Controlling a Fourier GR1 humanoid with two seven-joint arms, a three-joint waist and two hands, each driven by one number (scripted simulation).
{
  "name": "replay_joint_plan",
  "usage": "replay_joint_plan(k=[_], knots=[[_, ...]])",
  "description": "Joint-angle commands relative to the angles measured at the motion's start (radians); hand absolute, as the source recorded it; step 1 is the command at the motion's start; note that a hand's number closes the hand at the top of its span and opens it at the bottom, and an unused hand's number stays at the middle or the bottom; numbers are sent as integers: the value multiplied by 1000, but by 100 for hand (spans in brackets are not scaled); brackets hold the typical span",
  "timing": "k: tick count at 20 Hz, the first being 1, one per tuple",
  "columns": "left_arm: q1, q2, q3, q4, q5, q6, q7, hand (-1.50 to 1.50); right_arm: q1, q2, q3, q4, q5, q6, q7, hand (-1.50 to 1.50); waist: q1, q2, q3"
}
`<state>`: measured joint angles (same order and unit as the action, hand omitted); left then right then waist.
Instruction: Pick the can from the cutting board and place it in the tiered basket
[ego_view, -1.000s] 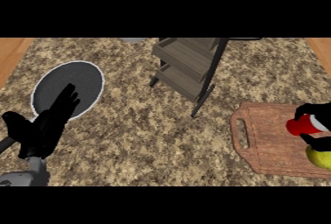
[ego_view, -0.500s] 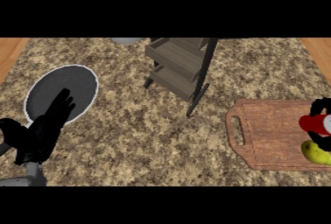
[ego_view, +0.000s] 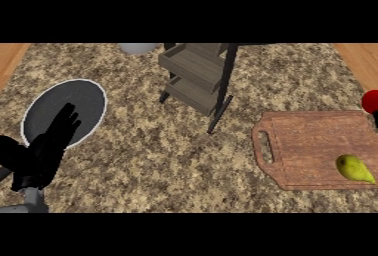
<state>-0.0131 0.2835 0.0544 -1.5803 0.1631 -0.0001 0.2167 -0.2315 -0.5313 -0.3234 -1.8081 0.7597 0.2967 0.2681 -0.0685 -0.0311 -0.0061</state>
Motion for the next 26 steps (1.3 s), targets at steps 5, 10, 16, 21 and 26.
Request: replay_joint_plan(k=[5, 10, 16, 21, 26], knots=[[-10, -1, -9, -6, 10, -23, 10, 0, -227, 74, -25, -455, -207, 214, 443, 150, 37, 10, 0], [-63, -15, -24, 23, -23, -8, -2, 0, -511, 73, 90, -479, -299, 338, 789, 150, 64, 21, 1], [-36, -2, -20, 16, 1, -60, -23, 0, -802, 120, 260, -257, -259, 290, 951, 150, 89, 25, 0], [-72, -18, -14, 48, 4, -56, -26, 0, -1004, 225, 353, -65, -147, 207, 1003, 150, 90, 28, 0], [-106, -44, -21, 111, -17, -40, -48, 0, -1087, 310, 369, 155, -61, 139, 945, 150, 81, 34, 3]])
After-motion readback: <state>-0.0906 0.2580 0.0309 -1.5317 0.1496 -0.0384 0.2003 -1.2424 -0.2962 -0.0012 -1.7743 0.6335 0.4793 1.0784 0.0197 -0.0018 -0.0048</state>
